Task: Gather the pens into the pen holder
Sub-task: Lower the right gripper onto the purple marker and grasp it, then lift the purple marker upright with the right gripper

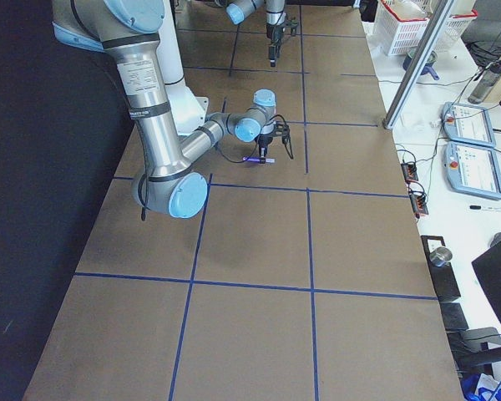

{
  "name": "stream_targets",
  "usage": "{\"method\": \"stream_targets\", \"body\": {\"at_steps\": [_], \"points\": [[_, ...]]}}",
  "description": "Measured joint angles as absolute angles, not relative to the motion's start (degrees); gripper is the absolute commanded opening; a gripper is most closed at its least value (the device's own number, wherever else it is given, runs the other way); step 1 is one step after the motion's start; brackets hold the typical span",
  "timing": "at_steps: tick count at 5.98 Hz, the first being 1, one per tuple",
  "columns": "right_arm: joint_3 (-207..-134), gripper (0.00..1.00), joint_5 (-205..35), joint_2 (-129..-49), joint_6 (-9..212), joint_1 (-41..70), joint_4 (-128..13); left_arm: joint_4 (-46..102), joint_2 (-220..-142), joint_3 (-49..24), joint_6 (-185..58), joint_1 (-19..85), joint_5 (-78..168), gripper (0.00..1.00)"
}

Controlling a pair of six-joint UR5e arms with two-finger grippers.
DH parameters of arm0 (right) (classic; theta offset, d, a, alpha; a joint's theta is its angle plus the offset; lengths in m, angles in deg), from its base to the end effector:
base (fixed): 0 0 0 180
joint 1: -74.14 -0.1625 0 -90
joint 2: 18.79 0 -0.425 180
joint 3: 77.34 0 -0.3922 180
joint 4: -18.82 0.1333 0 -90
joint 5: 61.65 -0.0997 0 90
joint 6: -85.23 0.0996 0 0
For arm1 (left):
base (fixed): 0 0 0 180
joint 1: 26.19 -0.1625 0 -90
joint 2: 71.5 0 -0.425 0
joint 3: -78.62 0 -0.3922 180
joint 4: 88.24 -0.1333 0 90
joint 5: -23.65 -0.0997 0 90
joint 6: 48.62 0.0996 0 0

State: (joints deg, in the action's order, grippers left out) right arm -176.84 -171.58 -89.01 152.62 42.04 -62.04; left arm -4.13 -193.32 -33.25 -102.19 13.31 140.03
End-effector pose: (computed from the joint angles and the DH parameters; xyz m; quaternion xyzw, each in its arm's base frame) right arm -0.4743 -0.4148 0.3820 0.0038 -0.3629 0.0202 0.9316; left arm 0.3982 -0.4436 0.1937 0.0782 0.4393 0.0686 0.8923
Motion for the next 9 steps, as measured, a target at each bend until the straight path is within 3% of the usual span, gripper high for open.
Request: {"method": "stream_targets", "body": {"at_steps": [6,9], "points": [[-192.5,0.0,-156.3,-87.5,156.5,39.3,-62.1,-4.2,-189.7,-32.3,-102.5,13.1,140.4,1.0],[-193.5,0.0,-130.3,-84.3,165.7,51.1,-62.1,-4.3,-189.2,-31.8,-103.0,13.1,140.3,1.0]]}}
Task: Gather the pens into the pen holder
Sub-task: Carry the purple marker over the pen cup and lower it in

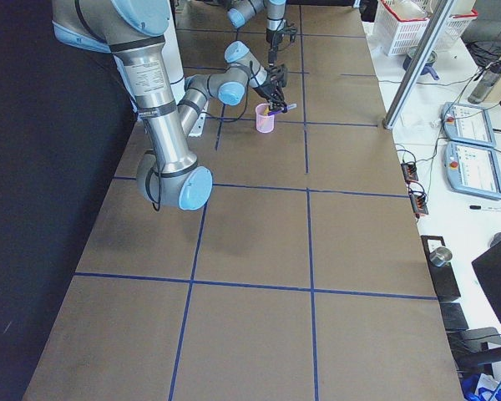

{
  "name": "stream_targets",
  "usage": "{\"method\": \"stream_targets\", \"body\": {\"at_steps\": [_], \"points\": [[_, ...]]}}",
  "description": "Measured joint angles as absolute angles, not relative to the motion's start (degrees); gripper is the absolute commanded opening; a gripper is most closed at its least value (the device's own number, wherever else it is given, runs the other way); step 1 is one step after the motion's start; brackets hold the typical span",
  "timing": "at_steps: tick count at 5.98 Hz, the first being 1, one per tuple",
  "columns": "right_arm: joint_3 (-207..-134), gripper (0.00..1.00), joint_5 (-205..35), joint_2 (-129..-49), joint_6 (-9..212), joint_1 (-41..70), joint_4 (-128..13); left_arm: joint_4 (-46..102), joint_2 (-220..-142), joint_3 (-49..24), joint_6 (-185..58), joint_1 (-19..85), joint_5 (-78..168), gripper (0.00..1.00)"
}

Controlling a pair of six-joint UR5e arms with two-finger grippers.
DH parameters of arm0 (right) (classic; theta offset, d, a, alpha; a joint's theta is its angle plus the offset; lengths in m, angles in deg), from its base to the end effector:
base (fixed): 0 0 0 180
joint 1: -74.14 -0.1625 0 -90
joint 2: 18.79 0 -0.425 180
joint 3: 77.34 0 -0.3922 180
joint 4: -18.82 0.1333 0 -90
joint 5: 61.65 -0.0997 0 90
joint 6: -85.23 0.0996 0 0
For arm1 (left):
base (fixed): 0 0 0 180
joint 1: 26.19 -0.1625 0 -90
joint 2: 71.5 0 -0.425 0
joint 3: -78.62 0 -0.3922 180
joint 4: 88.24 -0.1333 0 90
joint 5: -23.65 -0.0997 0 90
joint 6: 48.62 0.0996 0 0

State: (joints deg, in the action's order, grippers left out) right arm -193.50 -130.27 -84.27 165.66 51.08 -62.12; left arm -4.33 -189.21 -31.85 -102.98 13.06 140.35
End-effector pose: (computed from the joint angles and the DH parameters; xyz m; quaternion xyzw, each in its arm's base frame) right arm -0.4444 -0.3735 0.2064 0.2919 -0.4245 0.1918 0.8354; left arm 0.4030 -0.4436 0.2457 0.0413 0.4084 0.0543 0.9102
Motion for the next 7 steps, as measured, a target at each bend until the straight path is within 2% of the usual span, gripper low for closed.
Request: {"method": "stream_targets", "body": {"at_steps": [3,6,7], "points": [[-190.8,0.0,-112.1,-82.4,171.2,60.7,-62.0,-4.4,-189.5,-30.2,-102.9,12.8,140.3,1.0],[-186.6,0.0,-105.0,-80.2,173.1,63.3,-62.0,-4.4,-189.7,-29.5,-102.9,12.8,140.4,1.0],[-185.5,0.05,-104.1,-79.7,173.2,63.5,-61.9,-4.3,-189.7,-29.5,-102.9,12.8,140.4,1.0]]}}
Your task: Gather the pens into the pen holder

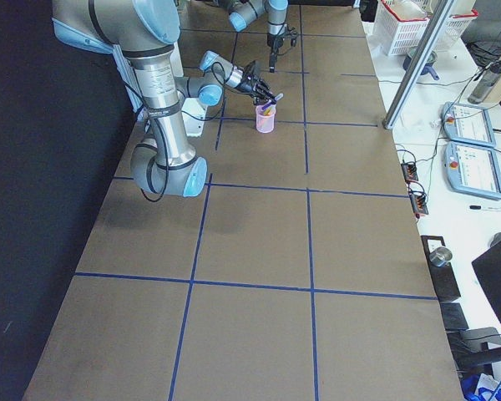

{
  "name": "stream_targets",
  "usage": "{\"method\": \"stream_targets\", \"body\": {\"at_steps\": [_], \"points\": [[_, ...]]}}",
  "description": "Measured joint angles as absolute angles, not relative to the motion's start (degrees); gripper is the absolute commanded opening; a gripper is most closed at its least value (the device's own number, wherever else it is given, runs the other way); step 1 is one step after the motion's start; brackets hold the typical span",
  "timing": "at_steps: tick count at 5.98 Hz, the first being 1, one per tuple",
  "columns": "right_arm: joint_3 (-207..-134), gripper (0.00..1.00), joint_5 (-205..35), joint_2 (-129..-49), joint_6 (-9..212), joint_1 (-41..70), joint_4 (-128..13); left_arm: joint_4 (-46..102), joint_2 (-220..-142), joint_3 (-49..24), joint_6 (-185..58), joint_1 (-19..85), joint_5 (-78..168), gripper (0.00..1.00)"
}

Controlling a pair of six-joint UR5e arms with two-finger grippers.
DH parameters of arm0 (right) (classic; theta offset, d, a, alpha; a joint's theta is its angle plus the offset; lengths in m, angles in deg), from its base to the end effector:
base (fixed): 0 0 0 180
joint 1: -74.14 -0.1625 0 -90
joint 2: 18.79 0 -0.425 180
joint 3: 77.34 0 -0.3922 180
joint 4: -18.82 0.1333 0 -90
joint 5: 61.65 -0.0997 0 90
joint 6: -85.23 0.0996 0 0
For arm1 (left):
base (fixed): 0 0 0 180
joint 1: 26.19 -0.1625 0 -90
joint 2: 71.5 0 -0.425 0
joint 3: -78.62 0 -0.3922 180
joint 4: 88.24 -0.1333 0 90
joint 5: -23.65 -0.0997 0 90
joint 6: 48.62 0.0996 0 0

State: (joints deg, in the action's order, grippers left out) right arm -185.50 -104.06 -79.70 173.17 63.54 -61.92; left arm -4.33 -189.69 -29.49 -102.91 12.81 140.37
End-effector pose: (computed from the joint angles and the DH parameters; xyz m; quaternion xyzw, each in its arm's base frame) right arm -0.5359 -0.3107 0.1998 0.4010 -0.3913 0.2505 0.7895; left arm 0.4147 -0.4497 0.2571 0.0304 0.3975 0.0532 0.9156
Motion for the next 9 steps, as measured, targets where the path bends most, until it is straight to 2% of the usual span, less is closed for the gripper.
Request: {"method": "stream_targets", "body": {"at_steps": [1,2,5,9], "points": [[-184.3,0.85,-103.5,-79.1,173.2,64.0,-61.9,-4.3,-189.7,-29.5,-102.9,12.8,140.4,1.0],[-183.8,1.0,-103.2,-78.8,173.2,64.4,-61.9,-4.3,-189.8,-29.5,-102.9,12.8,140.4,1.0],[-185.3,1.0,-104.3,-78.6,172.7,64.7,-62.0,-4.3,-189.8,-29.9,-102.9,12.9,140.4,1.0],[-190.3,1.0,-133.0,-78.7,170.5,56.5,-67.5,-4.3,-189.8,-30.5,-102.9,13.1,140.4,1.0]]}}
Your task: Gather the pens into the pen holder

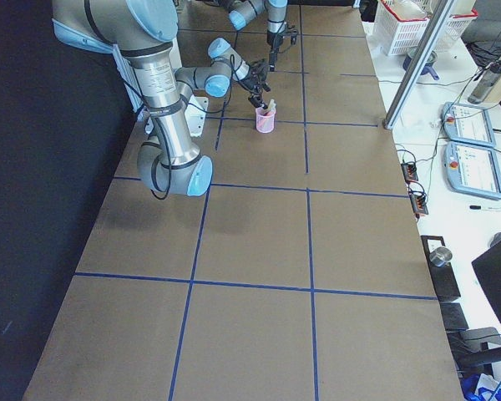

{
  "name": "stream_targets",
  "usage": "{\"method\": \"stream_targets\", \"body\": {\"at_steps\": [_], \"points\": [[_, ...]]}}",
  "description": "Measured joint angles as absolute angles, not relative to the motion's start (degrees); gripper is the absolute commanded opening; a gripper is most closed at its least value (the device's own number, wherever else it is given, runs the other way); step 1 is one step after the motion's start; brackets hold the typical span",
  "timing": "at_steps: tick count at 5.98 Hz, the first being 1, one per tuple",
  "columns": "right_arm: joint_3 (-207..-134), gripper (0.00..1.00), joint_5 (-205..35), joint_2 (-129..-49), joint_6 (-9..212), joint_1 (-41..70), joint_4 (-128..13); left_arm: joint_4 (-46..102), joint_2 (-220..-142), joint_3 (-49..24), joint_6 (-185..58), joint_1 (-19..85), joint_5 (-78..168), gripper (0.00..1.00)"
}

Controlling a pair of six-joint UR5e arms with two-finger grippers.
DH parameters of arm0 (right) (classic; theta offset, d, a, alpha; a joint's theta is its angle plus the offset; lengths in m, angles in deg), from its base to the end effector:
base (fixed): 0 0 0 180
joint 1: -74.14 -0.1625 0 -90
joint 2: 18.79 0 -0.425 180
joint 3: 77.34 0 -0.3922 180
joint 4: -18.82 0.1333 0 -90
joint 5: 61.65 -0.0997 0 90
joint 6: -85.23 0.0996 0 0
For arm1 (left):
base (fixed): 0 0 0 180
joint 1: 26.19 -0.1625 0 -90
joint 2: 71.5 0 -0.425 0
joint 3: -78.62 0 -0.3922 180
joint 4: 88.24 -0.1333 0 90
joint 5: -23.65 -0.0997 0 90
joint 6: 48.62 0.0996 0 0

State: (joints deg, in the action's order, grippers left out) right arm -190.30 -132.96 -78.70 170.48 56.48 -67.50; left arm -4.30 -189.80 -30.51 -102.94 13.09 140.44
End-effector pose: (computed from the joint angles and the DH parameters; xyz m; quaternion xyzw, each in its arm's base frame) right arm -0.5048 -0.3341 0.1852 0.2313 -0.4321 0.1743 0.8541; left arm 0.4088 -0.4485 0.2487 0.0371 0.4046 0.0532 0.9122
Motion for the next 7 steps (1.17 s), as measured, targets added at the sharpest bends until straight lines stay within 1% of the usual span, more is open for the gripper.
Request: {"method": "stream_targets", "body": {"at_steps": [2,4,5,7], "points": [[-190.4,1.0,-152.6,-78.9,162.7,48.3,-73.8,-4.3,-189.6,-30.6,-102.9,13.3,140.4,1.0],[-190.2,1.0,-169.8,-80.3,150.8,38.1,-76.1,-4.3,-188.9,-30.8,-102.1,15.0,140.6,1.0],[-190.1,1.0,-174.5,-81.9,144.1,34.1,-76.3,-4.3,-187.6,-31.4,-100.4,16.4,140.7,1.0],[-190.0,1.0,-181.8,-88.3,127.4,25.2,-76.1,-4.0,-181.7,-33.1,-89.9,22.8,143.6,1.0]]}}
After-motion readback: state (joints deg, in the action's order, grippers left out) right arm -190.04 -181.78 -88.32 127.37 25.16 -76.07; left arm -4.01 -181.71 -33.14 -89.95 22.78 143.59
